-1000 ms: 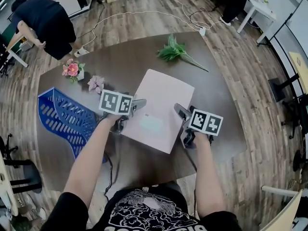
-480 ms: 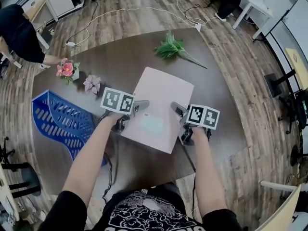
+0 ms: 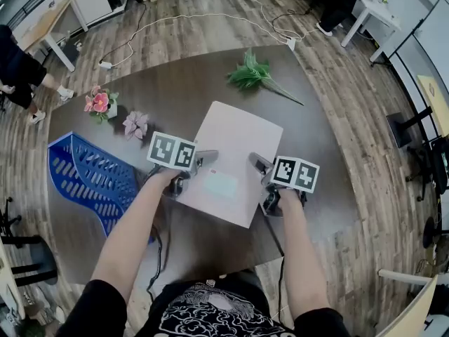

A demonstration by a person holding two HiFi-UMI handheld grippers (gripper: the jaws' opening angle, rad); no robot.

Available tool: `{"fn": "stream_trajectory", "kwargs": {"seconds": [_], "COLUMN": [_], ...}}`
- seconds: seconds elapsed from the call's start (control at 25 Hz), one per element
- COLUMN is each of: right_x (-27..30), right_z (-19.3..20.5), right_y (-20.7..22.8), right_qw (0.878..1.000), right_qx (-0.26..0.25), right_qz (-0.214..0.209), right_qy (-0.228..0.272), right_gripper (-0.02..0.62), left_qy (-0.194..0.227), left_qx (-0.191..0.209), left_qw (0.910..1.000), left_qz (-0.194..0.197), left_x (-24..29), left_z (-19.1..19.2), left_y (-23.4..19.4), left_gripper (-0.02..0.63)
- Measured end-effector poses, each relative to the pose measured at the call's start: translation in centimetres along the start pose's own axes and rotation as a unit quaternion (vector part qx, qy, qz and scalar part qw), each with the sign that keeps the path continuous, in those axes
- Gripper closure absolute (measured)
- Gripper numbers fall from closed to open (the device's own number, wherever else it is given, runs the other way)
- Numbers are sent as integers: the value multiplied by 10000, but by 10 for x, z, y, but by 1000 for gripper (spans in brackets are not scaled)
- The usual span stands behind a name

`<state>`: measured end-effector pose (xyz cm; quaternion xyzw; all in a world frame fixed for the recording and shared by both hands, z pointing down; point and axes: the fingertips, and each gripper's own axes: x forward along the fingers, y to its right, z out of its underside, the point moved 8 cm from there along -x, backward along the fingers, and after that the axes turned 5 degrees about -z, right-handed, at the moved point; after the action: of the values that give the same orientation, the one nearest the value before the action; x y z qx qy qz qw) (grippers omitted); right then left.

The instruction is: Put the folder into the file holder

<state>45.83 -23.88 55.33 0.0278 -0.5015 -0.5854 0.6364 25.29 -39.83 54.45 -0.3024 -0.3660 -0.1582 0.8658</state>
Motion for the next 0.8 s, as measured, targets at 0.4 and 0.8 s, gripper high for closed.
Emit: {"fn": "stream_trajectory", "kwargs": {"seconds": [0.4,0.8], "right_x": [-12,-10], "right_z": [-35,-61], "right_y": [-35,-79], "right_qw": [9940,9779], "right_qx": [-1067,-2013], "right_qz": [-221,-560], "right_qy": [-11,43], "right_gripper": [236,238], "left_qy": [536,1211], "left_qx": [34,-10], "left_qw": [9982,9898], "left_qz": [-285,-755], "left_x": [-35,-75], "left_z": [-11,-18], "left_y": [12,11], "left_gripper": [222,222]}}
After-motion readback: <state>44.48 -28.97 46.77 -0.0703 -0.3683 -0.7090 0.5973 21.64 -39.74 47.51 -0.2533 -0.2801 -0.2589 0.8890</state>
